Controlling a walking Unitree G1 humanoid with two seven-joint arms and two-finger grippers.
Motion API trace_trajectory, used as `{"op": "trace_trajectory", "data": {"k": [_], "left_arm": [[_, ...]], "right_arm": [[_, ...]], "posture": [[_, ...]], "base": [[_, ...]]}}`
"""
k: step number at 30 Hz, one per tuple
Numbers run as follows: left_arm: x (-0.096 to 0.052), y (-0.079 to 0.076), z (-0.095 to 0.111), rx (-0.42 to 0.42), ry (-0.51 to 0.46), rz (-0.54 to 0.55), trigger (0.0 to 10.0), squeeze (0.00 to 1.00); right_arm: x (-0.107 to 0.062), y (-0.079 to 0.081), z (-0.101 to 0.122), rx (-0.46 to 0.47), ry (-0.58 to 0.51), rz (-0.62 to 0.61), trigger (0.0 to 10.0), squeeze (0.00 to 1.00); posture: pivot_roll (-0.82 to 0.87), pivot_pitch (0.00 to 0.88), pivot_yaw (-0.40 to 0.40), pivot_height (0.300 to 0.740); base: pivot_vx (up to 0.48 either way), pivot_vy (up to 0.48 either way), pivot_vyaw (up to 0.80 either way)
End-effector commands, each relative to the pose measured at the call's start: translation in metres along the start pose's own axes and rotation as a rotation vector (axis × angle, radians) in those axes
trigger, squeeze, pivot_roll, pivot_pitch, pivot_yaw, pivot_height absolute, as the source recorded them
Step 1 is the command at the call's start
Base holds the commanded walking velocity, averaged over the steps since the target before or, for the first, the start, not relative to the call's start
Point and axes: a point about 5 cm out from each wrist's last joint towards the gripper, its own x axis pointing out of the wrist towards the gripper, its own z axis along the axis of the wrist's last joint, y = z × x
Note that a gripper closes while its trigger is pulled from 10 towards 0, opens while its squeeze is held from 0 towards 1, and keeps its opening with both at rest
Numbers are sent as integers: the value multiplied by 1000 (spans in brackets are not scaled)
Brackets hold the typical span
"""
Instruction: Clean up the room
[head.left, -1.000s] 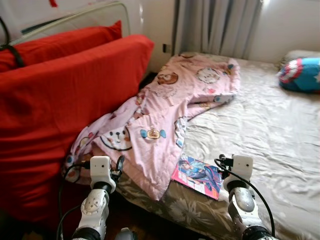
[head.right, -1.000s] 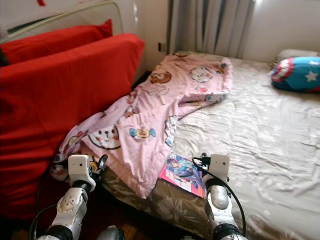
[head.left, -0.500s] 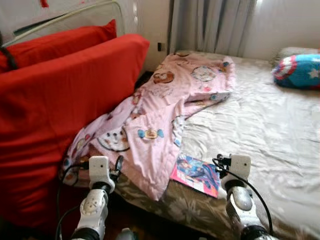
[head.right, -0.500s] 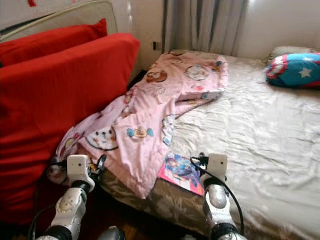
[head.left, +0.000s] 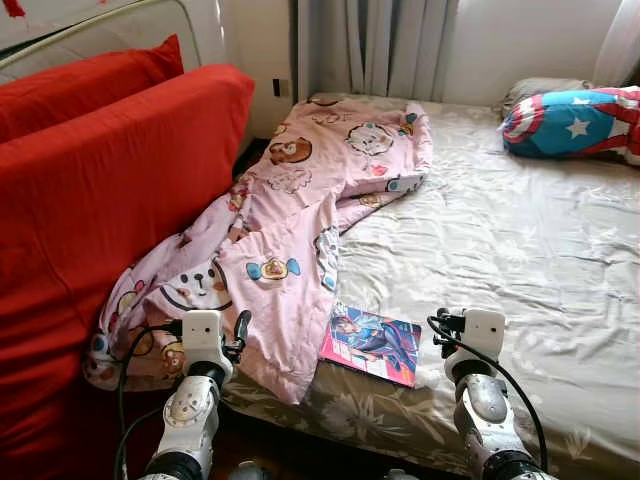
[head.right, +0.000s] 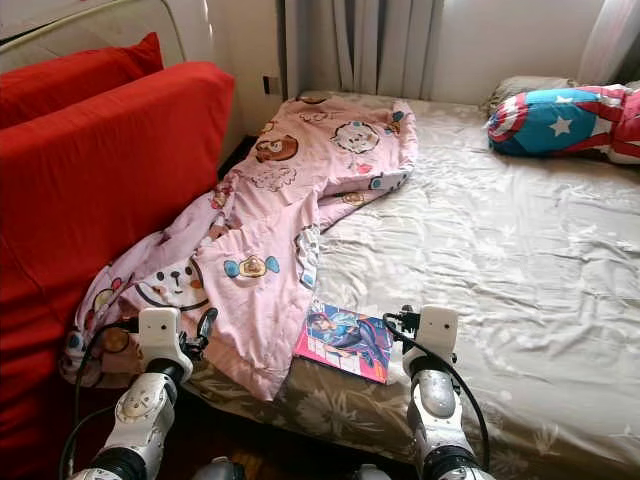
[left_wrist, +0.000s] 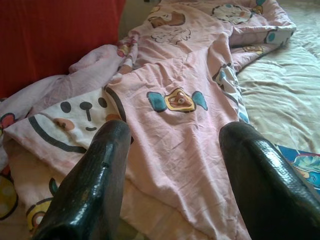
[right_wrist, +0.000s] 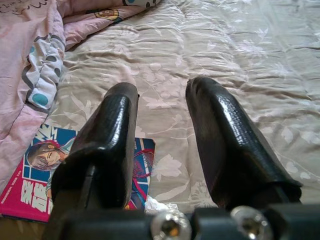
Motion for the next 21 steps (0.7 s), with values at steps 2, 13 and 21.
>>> {"op": "trace_trajectory", "data": {"k": [2,13,21], "left_arm": [[-1,3,-3,-5,21,8,10000,0],[-1,4,-3,-8,28,5,10000,0],[-2,4,-4,-7,28,8,10000,0]], "right_arm": [[0,2,-1,-7,2,11,10000,0],[-1,2,-2,-7,6,12,10000,0],[-1,2,-2,-5,6,11,10000,0]], "posture": [[-37,34,15,663],[-36,36,15,663],[-36,36,15,663]], "base": [[293,0,0],[336,0,0],[270,0,0]]}}
